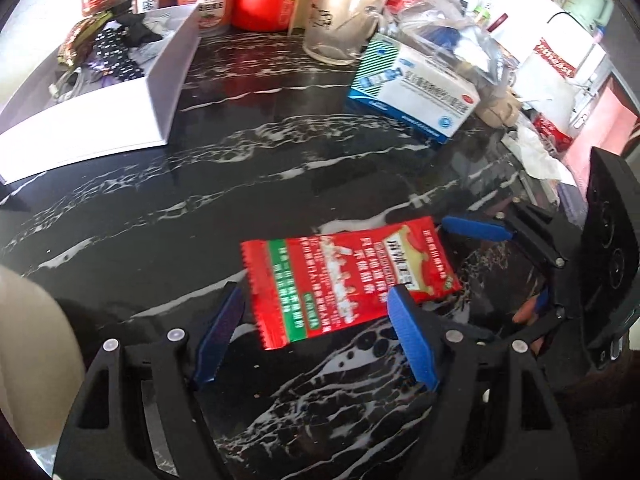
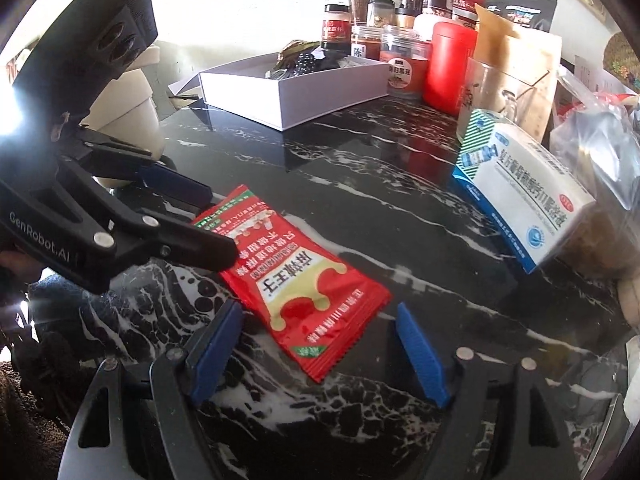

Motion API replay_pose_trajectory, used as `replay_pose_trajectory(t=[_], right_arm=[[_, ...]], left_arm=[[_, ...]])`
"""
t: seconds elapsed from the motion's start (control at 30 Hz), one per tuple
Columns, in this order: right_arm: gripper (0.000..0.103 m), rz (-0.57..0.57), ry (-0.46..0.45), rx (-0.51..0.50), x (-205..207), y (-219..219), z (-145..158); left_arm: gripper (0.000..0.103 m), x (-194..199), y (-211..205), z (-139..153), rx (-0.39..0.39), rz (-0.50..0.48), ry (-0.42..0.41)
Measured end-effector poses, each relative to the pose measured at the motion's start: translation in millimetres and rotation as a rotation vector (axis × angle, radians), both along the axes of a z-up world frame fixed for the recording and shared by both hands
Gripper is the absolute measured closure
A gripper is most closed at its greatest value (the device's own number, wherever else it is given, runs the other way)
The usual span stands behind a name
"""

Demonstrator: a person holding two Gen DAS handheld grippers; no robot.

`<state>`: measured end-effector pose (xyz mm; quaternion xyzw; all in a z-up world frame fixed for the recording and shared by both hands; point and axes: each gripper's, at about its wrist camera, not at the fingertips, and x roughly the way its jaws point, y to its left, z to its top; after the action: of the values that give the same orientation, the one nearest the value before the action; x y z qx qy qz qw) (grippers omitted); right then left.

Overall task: Organize objects
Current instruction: 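Move the right gripper down to the red snack packet on the table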

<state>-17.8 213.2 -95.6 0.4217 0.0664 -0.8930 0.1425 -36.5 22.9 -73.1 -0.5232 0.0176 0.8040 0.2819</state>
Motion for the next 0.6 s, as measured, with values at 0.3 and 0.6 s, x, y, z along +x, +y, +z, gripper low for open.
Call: replay_pose_trajectory(t=[0.3,0.6], right_arm=[[0.053,-0.044,0.016,-0.016,-2.6,-3.7,2.7],[0.061,-0.064,0.032,-0.043,2.3,-3.7,5.1]], left_arm=[[0.035,6.7,10.7,-0.4,-0.006,-0.014,0.061],[0.052,7.4,4.7,2.8,0.017,0.036,0.064]])
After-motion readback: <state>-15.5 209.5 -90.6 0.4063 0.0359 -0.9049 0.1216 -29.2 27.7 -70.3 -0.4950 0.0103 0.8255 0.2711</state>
